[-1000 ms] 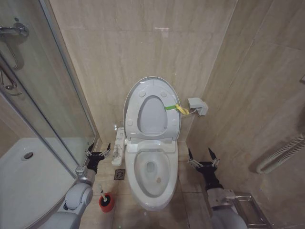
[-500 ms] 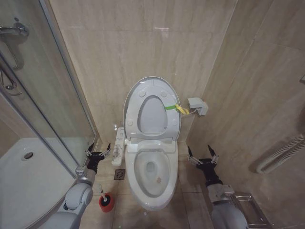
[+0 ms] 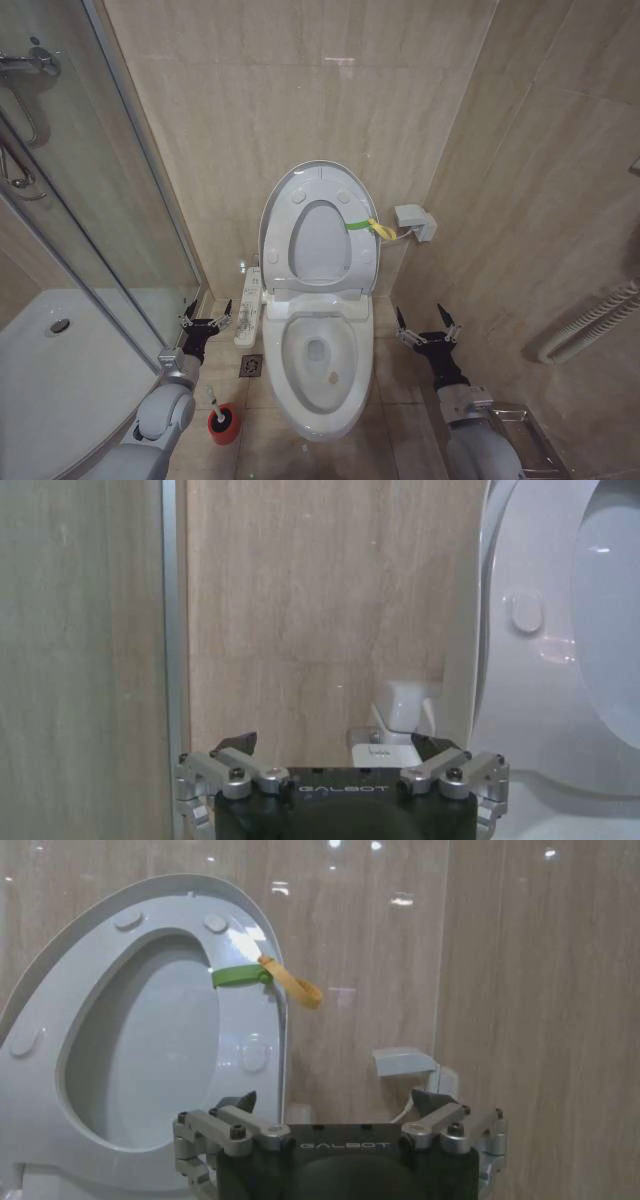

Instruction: Open the toilet lid, clean the toilet bowl with a toilet brush, close the toilet lid, and flush.

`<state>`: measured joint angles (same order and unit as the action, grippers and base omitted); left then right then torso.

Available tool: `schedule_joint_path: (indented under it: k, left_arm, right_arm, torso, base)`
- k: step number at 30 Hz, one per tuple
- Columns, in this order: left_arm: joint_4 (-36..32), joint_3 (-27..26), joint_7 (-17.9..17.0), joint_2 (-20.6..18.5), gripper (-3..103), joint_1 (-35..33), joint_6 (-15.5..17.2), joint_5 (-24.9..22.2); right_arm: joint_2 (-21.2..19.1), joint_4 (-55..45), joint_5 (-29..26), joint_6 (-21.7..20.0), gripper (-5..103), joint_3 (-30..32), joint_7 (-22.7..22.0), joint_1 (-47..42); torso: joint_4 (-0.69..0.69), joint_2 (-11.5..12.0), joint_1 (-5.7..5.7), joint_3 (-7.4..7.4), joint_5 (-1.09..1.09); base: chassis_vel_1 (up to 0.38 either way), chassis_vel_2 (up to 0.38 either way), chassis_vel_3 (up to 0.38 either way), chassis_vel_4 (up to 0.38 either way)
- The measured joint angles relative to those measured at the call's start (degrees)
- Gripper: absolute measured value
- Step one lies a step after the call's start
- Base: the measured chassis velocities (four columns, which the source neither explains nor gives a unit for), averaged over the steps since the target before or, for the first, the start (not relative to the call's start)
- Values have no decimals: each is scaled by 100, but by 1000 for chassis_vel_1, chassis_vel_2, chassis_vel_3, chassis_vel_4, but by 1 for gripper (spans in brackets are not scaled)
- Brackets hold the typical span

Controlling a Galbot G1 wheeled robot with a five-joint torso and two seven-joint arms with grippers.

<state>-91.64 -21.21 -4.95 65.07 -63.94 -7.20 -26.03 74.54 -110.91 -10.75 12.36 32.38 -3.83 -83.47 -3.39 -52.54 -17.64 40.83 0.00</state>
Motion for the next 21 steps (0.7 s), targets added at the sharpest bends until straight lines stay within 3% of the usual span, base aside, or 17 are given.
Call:
schedule_joint_path:
  k: [21]
  left_arm:
    - [0, 0, 0, 0, 100, 0, 0, 0]
  right_arm:
    - [2, 1, 2, -4, 100, -1, -3, -3]
  torso:
    - [0, 0, 0, 0, 0]
  base:
    - [0, 0, 0, 0]
